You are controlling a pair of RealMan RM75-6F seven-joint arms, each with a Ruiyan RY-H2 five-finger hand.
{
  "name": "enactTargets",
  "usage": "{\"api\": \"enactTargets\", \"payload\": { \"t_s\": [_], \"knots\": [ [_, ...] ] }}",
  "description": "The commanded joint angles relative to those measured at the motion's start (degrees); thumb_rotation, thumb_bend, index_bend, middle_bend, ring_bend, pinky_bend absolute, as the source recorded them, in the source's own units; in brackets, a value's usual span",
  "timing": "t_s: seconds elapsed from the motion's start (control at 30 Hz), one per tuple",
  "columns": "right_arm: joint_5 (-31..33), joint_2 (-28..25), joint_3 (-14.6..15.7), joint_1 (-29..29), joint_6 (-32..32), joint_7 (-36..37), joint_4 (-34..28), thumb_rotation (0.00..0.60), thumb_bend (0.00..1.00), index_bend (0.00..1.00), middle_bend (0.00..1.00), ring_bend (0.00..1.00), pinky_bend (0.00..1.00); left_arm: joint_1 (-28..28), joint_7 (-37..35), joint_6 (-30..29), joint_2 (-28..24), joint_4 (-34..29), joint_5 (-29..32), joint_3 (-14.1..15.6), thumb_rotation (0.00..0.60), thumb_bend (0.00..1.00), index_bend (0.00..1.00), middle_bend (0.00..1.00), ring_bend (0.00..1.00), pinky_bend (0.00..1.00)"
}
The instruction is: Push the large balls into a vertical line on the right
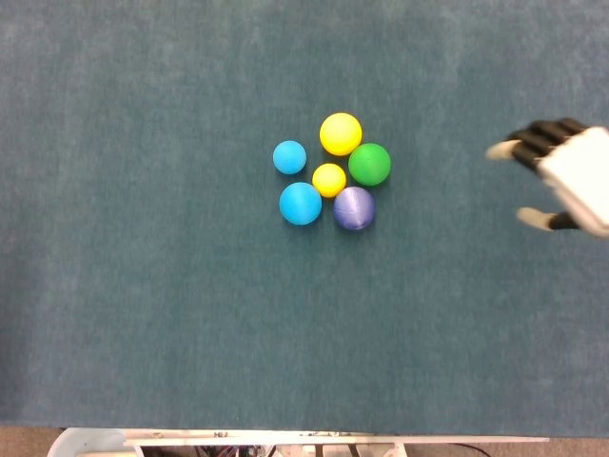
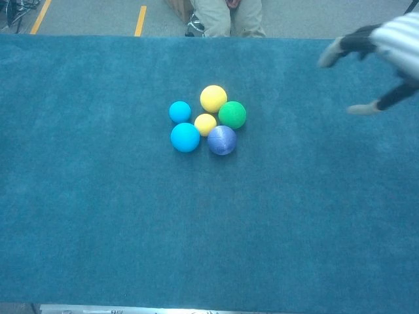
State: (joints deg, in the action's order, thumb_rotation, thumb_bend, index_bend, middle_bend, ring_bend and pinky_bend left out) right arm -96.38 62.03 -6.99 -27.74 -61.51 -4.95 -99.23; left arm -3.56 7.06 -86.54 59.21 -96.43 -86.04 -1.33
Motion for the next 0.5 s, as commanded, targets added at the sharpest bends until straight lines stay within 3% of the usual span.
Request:
{"api": "enactTargets", "payload": {
  "t_s": [0.03,0.3,0.5],
  "knots": [
    [0.4,4.5,-1.6,-4.1,3.9,-4.2,0.2,0.600,0.00,0.34,0.46,0.34,0.46,0.1,-0.2,0.1,-0.2,0.1,0.2,0.1,0.600,0.40,0.31,0.22,0.23,0.31],
    [4.2,13.9,-2.1,-9.5,9.7,-14.5,2.9,0.600,0.00,0.38,0.48,0.25,0.34,0.5,-1.5,0.3,-0.6,0.9,0.6,0.2,0.600,0.40,0.31,0.21,0.23,0.30],
    [7.3,19.3,-1.3,-11.0,11.2,-20.3,6.0,0.600,0.00,0.38,0.47,0.24,0.33,0.7,-2.6,0.7,-0.7,1.6,1.0,0.4,0.600,0.40,0.31,0.21,0.23,0.31]
  ]
}}
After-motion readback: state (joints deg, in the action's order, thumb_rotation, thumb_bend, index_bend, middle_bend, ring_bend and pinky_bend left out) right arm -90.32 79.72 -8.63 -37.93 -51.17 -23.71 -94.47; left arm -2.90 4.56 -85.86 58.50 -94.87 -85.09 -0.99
